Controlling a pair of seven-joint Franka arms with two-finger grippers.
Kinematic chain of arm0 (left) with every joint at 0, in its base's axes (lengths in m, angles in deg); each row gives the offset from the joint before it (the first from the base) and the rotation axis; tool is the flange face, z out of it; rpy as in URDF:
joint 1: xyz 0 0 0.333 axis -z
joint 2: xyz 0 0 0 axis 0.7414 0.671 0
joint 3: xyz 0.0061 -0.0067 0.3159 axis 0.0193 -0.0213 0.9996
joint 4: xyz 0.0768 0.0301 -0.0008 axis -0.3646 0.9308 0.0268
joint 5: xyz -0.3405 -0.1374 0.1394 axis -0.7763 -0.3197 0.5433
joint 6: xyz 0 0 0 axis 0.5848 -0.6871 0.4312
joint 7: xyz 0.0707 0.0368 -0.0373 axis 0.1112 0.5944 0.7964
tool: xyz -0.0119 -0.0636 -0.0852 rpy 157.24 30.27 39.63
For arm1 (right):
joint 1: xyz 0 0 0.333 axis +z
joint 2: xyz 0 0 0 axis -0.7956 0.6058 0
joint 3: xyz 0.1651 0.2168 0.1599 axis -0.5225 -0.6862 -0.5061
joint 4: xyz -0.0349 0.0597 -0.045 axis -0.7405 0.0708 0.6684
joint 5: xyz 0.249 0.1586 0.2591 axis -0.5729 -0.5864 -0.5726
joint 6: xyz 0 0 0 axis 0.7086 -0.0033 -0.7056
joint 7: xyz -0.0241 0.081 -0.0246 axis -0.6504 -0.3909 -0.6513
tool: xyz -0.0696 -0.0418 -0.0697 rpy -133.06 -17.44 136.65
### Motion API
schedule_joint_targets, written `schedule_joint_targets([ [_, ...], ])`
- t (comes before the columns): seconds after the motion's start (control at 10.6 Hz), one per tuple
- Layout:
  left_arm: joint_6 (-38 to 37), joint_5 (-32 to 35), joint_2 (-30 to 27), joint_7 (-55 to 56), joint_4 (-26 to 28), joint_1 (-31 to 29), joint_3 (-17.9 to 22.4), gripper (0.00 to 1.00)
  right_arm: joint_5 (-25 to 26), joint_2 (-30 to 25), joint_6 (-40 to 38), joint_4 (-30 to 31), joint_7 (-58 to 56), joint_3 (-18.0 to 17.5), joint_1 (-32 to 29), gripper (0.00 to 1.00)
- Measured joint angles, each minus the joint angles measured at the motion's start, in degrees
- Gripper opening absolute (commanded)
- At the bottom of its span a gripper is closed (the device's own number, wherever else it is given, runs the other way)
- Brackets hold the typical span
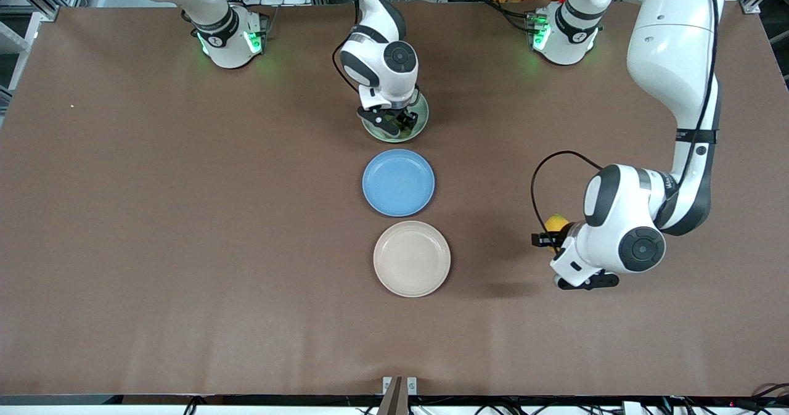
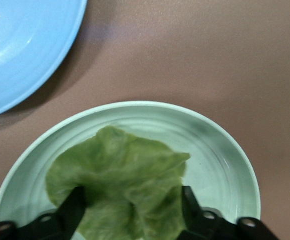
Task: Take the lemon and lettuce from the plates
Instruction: 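Lift the lemon off the plate with the left gripper while the right gripper grasps lettuce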
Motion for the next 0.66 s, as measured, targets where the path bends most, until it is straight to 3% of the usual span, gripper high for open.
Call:
schedule_joint_targets([
  [0.09,0.0,1.1,0.1,0.0,0.9,-0.1,0.0,0.38,0.0,0.0,0.1,0.0,0.2,0.0,0.0,0.00],
  [0.66,1.6,4.5,4.5,0.0,2.5,-1.5,0.1,0.41,0.0,-1.0,1.1,-0.6,0.4,0.4,0.0,0.00],
])
